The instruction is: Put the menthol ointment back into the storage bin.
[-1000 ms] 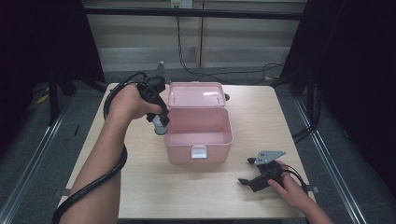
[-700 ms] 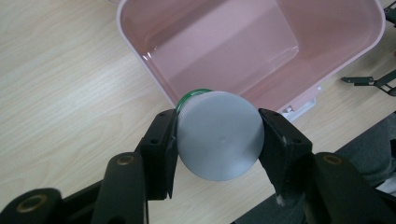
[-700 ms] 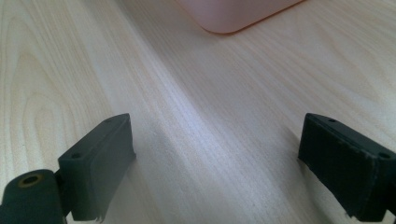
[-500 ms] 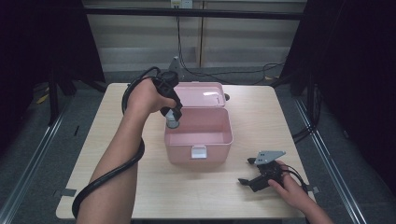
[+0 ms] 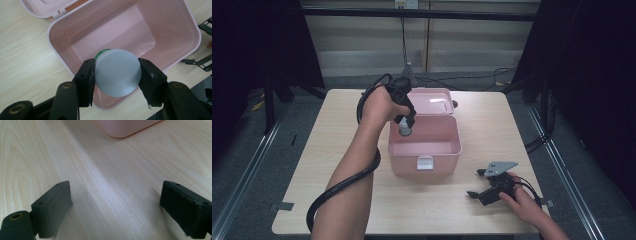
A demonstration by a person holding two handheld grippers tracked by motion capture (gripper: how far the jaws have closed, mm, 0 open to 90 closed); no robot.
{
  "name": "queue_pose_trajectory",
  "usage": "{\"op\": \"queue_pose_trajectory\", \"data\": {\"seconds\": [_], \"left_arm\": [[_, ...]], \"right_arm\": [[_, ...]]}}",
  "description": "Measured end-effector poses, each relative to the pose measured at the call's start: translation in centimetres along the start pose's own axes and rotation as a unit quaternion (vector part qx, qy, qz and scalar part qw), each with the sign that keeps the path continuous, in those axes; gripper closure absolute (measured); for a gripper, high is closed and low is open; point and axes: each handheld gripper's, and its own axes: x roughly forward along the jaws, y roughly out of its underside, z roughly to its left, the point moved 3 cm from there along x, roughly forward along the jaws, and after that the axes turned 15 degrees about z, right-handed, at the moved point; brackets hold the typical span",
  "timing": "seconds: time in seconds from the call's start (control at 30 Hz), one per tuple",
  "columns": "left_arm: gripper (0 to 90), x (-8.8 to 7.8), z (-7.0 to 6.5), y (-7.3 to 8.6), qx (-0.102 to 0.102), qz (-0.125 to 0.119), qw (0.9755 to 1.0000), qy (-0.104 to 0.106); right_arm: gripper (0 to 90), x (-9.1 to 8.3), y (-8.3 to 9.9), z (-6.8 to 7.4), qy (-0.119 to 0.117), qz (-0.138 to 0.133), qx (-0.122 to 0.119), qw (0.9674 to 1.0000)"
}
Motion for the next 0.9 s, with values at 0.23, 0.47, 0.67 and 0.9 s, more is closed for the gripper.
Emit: {"op": "queue_pose_trajectory", "data": {"seconds": [0.23, 0.47, 0.67, 0.9], "left_arm": [[49.9, 1.5, 0.0, -1.2, -0.009, -0.003, 1.0000, -0.003], [49.9, 2.6, -0.1, -2.2, -0.009, -0.004, 0.9999, -0.009], [49.9, 3.6, -0.3, -2.9, -0.010, -0.006, 0.9998, -0.014], [49.9, 5.1, -0.4, -3.7, -0.012, -0.002, 0.9998, -0.018]], "right_arm": [[9.6, 0.0, 0.0, 0.0, 0.000, 0.000, -0.001, 1.0000], [9.5, 0.0, 0.0, -0.1, 0.003, -0.001, -0.003, 1.0000], [9.5, 0.0, 0.0, 0.0, 0.003, -0.001, -0.001, 1.0000], [9.6, 0.0, 0.0, 0.0, 0.003, -0.001, -0.001, 1.0000]]}}
